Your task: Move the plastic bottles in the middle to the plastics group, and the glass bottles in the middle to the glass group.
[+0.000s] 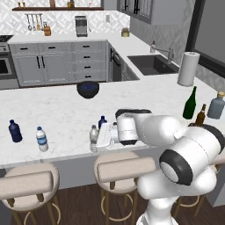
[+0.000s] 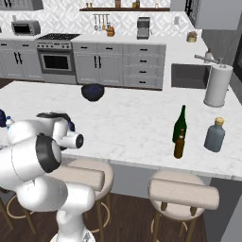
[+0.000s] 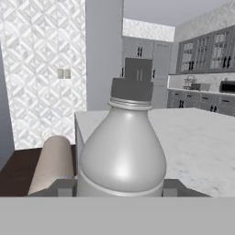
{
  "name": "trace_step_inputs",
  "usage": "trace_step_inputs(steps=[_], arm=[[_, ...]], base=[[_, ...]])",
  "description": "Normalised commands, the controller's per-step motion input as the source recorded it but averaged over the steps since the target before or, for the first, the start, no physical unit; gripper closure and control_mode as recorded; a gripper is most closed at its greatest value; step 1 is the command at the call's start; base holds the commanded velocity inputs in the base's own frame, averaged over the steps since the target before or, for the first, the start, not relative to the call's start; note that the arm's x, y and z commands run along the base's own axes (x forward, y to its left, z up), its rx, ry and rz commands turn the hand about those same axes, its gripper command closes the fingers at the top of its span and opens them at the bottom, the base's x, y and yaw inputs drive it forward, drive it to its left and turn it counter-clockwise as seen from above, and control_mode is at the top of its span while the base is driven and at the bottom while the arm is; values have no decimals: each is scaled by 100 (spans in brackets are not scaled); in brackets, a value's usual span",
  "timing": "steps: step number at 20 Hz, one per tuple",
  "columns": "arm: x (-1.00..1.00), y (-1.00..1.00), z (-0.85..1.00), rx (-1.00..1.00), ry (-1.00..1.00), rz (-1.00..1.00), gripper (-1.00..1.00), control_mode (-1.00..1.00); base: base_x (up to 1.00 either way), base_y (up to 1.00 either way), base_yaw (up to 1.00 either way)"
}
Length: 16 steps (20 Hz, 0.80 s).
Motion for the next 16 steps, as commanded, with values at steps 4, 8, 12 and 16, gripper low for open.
trace_step_inputs(steps=[4,8,12,16], arm=[[12,92,19,0,0,-12,100,-100],[36,88,15,-4,0,-16,100,-100],[55,70,15,-12,0,-23,100,-100],[59,22,23,-9,5,-11,100,-100]], base=[[0,0,0],[0,0,0],[0,0,0],[0,0,0]])
